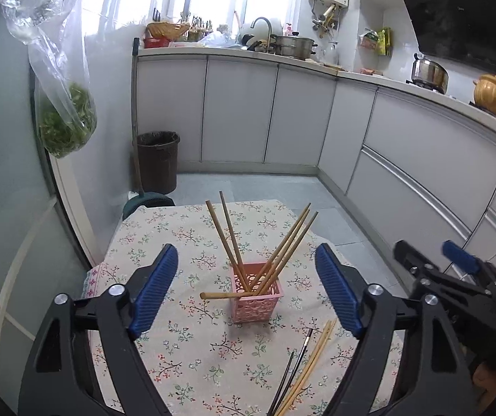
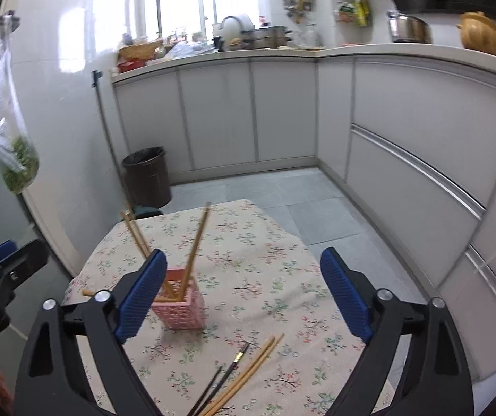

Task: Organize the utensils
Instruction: 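Move both open grippers back down to the remaining chopsticks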

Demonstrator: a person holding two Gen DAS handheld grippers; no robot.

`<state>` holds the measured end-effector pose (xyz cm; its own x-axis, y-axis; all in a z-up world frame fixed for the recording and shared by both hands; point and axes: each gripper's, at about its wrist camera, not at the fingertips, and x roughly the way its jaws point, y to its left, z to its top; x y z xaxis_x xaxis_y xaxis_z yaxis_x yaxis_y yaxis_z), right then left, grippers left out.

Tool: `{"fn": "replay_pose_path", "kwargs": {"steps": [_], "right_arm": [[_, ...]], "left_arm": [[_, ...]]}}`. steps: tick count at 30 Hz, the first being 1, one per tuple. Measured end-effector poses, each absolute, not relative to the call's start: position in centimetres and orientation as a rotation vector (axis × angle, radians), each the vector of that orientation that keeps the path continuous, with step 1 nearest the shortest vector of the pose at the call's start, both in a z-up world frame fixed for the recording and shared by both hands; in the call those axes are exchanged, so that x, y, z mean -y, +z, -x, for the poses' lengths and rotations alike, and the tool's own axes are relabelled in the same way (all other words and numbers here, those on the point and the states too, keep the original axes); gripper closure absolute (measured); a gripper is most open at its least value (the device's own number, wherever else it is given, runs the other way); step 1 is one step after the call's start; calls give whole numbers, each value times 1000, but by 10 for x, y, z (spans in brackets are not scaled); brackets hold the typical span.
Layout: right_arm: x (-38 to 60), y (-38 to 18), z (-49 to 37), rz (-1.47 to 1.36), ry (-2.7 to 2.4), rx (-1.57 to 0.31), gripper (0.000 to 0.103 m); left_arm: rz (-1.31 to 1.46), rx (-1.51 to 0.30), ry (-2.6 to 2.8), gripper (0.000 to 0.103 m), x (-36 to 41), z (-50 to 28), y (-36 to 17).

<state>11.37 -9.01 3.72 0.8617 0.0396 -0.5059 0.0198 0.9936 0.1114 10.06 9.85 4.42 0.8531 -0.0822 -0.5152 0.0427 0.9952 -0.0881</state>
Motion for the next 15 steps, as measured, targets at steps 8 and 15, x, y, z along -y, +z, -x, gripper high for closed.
{"fn": "replay_pose_path", "kwargs": {"steps": [8,15], "right_arm": [[113,24,-98,-106,-81,-540,6],[134,11,-88,-175,-106,-582,6]], "left_arm": [[49,-536,-77,7,-85,-93,39],[7,-578,-92,7,-72,-92,25]]}}
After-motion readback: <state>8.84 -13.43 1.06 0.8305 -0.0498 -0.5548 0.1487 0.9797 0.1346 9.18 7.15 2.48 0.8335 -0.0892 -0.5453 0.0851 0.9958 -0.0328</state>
